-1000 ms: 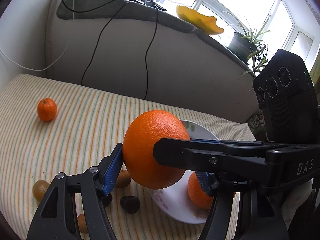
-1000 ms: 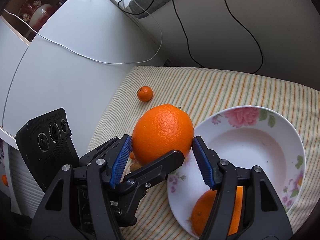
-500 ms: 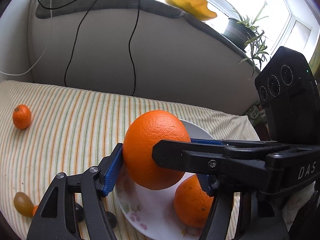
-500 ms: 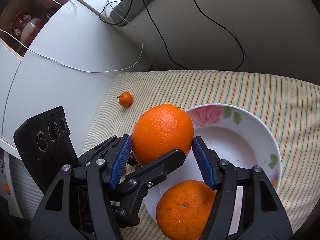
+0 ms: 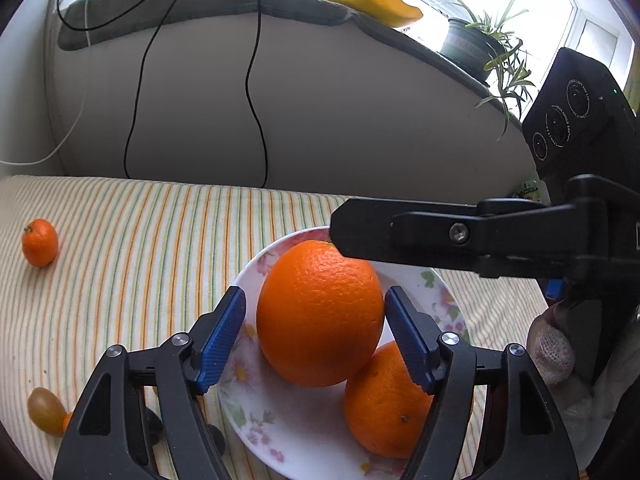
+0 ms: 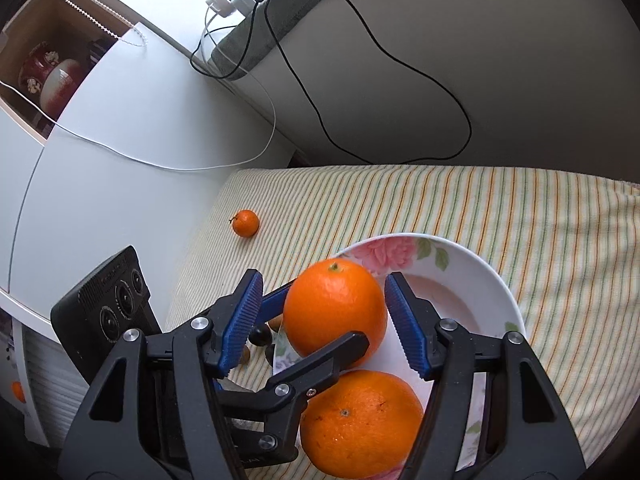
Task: Organize fruits
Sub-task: 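Open the right gripper to release the orange beside the first one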
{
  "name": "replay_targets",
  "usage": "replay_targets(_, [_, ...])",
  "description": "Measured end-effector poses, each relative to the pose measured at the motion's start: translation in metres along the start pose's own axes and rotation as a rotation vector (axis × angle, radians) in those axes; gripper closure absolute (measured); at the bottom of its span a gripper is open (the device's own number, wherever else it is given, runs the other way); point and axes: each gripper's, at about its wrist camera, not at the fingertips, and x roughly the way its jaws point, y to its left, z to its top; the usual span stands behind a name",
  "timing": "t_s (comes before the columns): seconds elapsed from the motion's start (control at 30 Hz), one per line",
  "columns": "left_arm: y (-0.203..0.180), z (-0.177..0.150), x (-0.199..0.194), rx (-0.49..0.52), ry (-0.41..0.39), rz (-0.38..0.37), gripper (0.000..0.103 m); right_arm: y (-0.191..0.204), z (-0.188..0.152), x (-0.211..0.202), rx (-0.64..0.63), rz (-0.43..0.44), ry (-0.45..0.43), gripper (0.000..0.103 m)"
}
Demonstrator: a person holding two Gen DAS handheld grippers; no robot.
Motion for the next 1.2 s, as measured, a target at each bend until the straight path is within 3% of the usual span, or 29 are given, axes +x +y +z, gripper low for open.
replay_targets(0.2, [0.002,-0.003,-0.007,-0.007,-0.012,0.004,0.03,-0.001,-0.001,-0.013,0.001,-0.012,-0.037,0.031])
replay_targets(0.63, [0.015,-0.017,-0.05,-0.015,-0.078,0.033,0.03,0.012,-0.014,-0.023,-0.03,-0.023,-0.055,0.031])
replay_targets(1.2, [0.045,-0.057,-0.124,-0.035,-0.19,0.086,0.03,0.062,-0.046,-0.026,-0.187,-0.048,-0.086,0.031])
